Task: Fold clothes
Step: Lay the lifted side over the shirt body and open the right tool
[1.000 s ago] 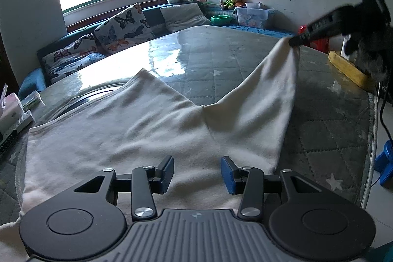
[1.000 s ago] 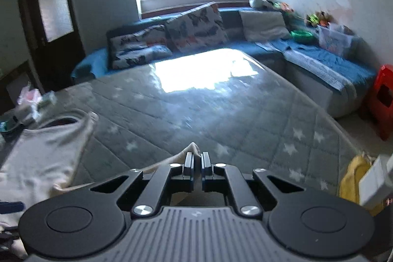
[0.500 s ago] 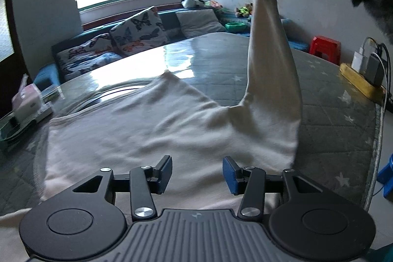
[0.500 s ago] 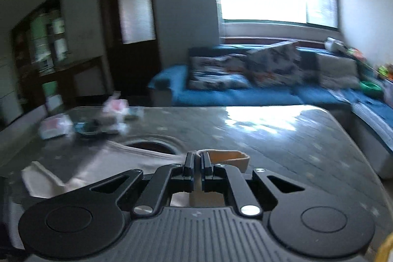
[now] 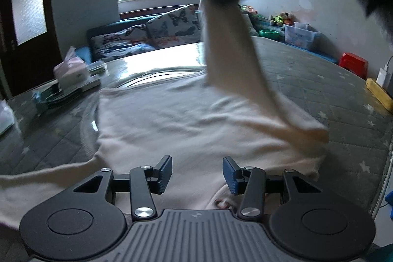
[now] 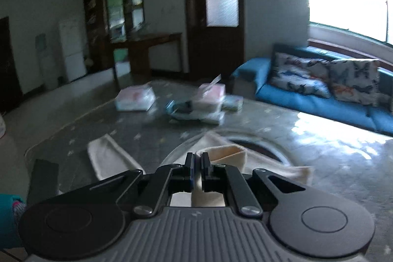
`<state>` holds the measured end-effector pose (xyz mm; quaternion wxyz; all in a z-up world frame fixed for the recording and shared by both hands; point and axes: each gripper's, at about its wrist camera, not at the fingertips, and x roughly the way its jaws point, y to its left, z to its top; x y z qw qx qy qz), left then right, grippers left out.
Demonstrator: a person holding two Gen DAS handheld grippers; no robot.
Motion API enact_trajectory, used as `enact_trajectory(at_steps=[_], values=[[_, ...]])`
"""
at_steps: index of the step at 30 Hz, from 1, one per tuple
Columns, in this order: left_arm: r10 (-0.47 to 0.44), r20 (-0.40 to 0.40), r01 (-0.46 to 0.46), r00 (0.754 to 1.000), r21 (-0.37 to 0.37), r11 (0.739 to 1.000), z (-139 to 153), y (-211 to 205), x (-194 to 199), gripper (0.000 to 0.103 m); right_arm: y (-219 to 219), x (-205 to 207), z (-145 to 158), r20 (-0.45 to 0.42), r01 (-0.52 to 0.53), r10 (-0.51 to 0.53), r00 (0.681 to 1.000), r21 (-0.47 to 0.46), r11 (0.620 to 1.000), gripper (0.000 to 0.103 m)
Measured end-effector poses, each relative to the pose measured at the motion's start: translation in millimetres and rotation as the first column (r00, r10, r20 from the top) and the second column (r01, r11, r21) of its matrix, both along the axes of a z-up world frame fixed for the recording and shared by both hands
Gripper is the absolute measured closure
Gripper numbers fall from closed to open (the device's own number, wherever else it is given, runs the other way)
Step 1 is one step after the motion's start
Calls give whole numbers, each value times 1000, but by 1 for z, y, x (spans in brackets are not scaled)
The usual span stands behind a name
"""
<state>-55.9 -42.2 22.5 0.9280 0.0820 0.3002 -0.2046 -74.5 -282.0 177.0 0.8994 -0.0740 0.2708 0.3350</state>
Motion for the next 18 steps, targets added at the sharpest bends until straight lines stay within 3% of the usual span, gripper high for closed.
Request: enact_trajectory(at_steps=[3,9,13,18], values=[[19,0,-19,1000,-4,1000,0,8,-4,54,17,0,-15,-35,-41,40,999,-23,999,98],[55,-2,-55,999,-12,998,2,25,-12,52,17,-3,-20,-39,-62,60,997,-37,997,87],[73,4,-73,997,-9,997,4,34,-15,52,-7,0,-18,-26,-11,9,1000,-70,998,86],[91,18,-91,996,-15,996,8,42,-15,52,-49,16,-38,-55,100,-109,993,-152,983,86]])
